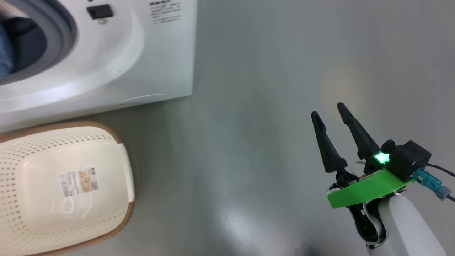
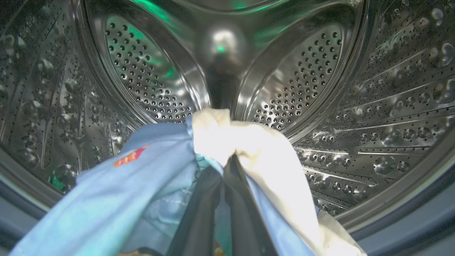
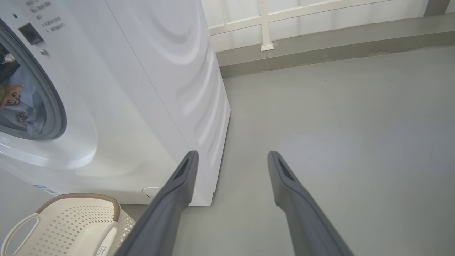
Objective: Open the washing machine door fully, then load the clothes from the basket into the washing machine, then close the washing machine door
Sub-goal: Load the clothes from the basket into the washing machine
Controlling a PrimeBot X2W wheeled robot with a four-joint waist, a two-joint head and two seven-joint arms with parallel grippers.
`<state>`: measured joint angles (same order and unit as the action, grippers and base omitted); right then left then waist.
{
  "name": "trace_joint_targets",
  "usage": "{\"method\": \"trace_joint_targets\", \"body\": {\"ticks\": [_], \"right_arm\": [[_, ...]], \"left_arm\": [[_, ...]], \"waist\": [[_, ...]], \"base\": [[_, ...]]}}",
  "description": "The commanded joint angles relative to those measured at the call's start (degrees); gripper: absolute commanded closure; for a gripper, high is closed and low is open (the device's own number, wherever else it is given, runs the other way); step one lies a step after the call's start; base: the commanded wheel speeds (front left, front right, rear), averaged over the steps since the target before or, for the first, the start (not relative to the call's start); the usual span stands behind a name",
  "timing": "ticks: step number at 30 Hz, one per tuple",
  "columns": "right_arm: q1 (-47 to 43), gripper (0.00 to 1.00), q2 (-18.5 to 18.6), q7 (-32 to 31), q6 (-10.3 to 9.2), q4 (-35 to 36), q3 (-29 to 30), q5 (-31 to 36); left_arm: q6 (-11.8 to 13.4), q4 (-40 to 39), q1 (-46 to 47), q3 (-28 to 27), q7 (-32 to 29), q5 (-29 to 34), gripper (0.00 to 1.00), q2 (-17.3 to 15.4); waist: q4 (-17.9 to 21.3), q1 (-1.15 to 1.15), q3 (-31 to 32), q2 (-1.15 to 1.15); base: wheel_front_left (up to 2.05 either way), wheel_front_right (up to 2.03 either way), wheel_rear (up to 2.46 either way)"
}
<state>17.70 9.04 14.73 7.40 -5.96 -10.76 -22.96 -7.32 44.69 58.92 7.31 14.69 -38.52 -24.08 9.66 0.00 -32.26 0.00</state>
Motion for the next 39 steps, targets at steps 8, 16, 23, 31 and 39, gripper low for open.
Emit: {"method": "trace_joint_targets", "body": {"ticks": [8,16,23,31,39], "right_arm": [[0.0,0.00,-0.2,0.3,0.09,1.3,-1.8,-0.3],[0.7,0.00,-0.6,0.3,0.09,1.2,-2.9,-0.5],[0.9,0.00,-0.5,0.3,0.09,1.0,-3.3,-0.6],[0.9,0.00,-0.6,0.3,0.09,0.9,-2.8,-0.5],[0.6,0.00,0.0,0.3,0.09,0.9,-2.2,-0.4]], "left_arm": [[-0.1,-2.1,7.2,-8.0,0.3,11.1,1.00,-4.2],[-0.1,-1.9,6.5,-10.9,0.3,18.1,1.00,-1.8],[-0.2,3.2,7.8,-10.0,0.3,19.2,0.24,-2.0],[-0.2,2.9,7.3,-11.3,0.3,19.1,0.00,-1.6],[-0.2,1.1,4.3,-12.4,0.3,17.3,0.00,0.1]], "waist": [[2.7,0.00,-1.9,0.00],[4.3,0.00,-2.7,0.00],[4.8,0.00,-3.0,0.00],[3.9,0.00,-2.3,0.00],[2.2,0.00,-1.1,0.00]], "base": [[0.00,0.00,0.00],[0.00,0.00,0.00],[0.00,0.00,0.00],[0.00,0.00,0.00],[0.00,0.00,0.00]]}}
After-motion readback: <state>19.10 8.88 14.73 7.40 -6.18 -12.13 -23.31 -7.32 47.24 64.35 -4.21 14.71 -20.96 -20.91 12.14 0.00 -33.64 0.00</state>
